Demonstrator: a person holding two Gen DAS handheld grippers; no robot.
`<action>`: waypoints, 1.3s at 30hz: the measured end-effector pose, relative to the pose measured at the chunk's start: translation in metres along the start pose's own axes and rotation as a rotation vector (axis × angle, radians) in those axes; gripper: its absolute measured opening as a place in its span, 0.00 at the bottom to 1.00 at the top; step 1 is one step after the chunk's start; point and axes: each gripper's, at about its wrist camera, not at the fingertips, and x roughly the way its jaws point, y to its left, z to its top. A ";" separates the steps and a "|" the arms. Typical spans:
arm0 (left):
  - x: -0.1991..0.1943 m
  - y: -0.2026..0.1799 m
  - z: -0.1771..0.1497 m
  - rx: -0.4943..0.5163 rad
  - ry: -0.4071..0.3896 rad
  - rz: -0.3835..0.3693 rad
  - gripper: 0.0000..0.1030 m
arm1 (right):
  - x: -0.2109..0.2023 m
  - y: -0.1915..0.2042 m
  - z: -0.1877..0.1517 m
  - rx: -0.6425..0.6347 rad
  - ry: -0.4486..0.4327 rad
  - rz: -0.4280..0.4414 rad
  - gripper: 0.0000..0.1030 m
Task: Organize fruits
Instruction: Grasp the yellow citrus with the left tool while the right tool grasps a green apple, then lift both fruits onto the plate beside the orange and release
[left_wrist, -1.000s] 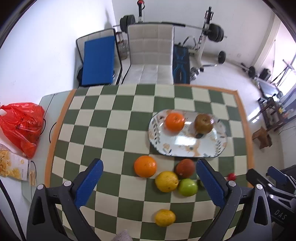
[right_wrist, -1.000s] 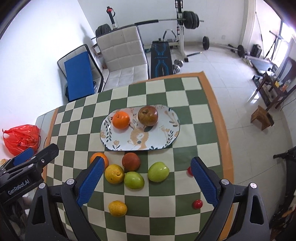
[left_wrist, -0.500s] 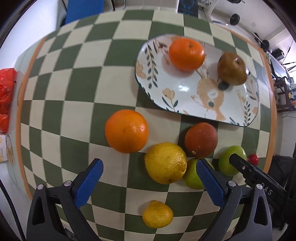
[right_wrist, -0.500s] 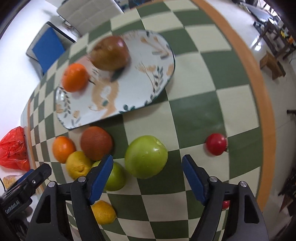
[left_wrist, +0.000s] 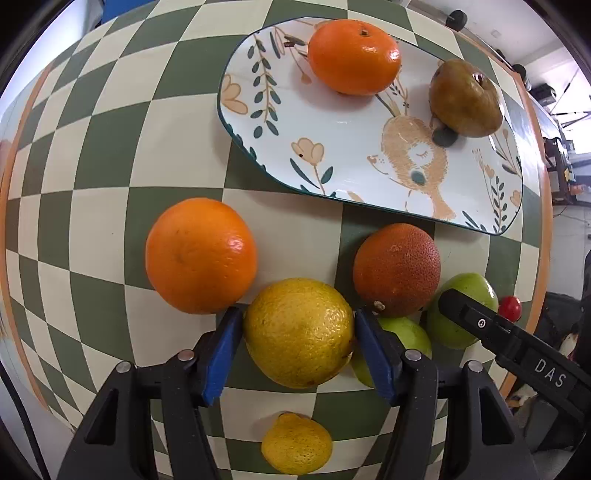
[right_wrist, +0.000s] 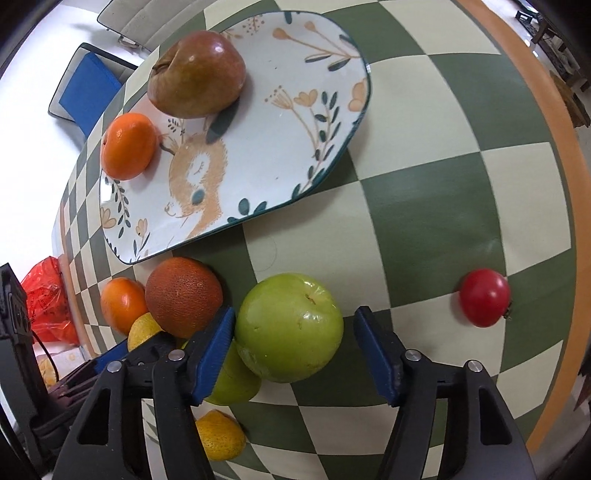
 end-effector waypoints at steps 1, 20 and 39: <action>-0.001 0.001 -0.004 0.001 -0.003 0.006 0.58 | 0.002 0.002 0.001 -0.005 0.011 0.014 0.59; 0.001 0.021 -0.046 0.020 -0.027 0.024 0.59 | 0.012 -0.004 -0.035 -0.123 0.098 -0.099 0.59; -0.085 0.013 -0.010 0.009 -0.164 -0.089 0.58 | -0.016 0.010 -0.045 -0.140 0.041 -0.084 0.58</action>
